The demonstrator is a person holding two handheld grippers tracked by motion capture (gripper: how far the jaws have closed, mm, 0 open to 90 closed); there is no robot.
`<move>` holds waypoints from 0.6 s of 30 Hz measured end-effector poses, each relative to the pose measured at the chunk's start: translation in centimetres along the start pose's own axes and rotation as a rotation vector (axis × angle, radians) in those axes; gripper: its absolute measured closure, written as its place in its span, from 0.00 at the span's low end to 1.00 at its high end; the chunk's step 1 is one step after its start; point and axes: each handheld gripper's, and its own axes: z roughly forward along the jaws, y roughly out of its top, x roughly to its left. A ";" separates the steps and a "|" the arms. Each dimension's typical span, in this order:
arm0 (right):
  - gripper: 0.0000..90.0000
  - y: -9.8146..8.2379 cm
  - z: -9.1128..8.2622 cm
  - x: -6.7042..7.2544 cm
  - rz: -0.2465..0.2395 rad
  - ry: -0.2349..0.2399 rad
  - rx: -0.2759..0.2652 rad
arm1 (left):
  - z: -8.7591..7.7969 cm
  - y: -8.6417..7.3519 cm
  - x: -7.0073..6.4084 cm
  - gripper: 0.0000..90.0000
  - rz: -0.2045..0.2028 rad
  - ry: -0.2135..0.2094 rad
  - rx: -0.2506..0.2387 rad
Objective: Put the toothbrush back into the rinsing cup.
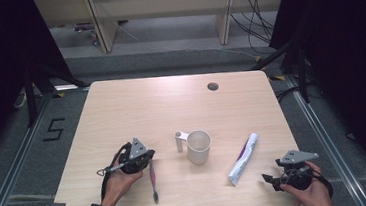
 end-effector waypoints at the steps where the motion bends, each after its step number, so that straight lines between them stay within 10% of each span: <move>1: 0.27 0.0 0.0 -0.1 -0.016 -0.006 -0.007 | 0.0 0.0 0.0 1.00 0.000 0.000 0.000; 18: 0.27 0.3 0.3 -0.2 -0.015 0.006 0.007 | 0.9 -0.7 0.8 1.00 -0.017 -0.016 0.087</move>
